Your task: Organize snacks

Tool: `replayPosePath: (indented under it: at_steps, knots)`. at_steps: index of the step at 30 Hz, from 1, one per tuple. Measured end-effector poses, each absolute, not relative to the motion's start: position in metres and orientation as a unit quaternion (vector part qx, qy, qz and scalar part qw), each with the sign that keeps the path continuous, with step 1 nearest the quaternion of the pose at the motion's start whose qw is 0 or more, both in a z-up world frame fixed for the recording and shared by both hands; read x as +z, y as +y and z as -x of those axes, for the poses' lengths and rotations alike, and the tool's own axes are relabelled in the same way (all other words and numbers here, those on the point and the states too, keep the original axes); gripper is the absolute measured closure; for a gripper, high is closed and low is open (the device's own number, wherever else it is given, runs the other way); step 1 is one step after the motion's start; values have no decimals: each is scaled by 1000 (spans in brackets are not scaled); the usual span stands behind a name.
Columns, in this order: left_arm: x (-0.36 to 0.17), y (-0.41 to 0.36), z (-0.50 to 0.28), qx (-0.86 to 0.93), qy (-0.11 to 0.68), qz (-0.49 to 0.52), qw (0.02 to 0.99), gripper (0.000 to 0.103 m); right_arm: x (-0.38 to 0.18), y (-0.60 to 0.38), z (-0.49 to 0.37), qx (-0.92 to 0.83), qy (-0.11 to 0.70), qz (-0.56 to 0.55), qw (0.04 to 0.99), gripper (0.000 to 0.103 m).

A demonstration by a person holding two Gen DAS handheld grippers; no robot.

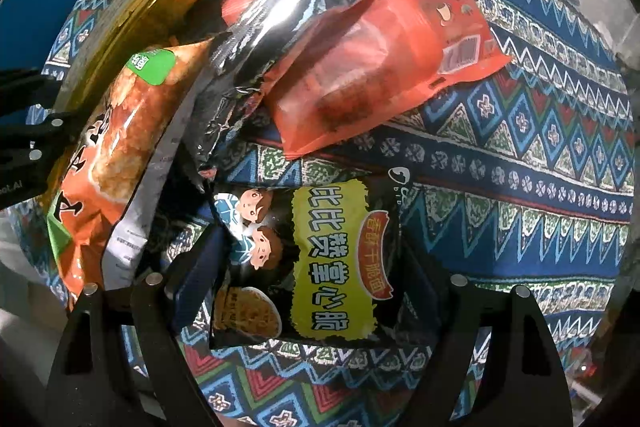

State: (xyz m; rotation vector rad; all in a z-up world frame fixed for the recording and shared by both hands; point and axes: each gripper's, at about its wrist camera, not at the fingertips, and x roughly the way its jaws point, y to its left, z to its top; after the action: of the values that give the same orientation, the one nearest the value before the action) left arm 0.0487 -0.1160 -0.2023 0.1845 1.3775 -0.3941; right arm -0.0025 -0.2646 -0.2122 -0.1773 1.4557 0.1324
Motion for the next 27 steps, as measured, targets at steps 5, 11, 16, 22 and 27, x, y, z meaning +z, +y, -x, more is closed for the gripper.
replayPosePath:
  at_steps: [5,11,16,22,27]
  knots:
    - [-191,-111,-42,-187,617,-97,759,71,-209,-265,5,78,655,73,748,38]
    - [-174,-106,-36,-192,600,-98,770,71,-199,-269,7,62,638,77,764,41]
    - [-157,-97,-29,-193,584,-96,783,71,-181,-270,10,47,621,74,779,41]
    - [-137,-82,-23,-187,559,-93,802,71,-151,-272,10,38,597,66,799,41]
    - [-119,-71,-19,-182,541,-84,817,71,-126,-273,2,37,582,64,810,41]
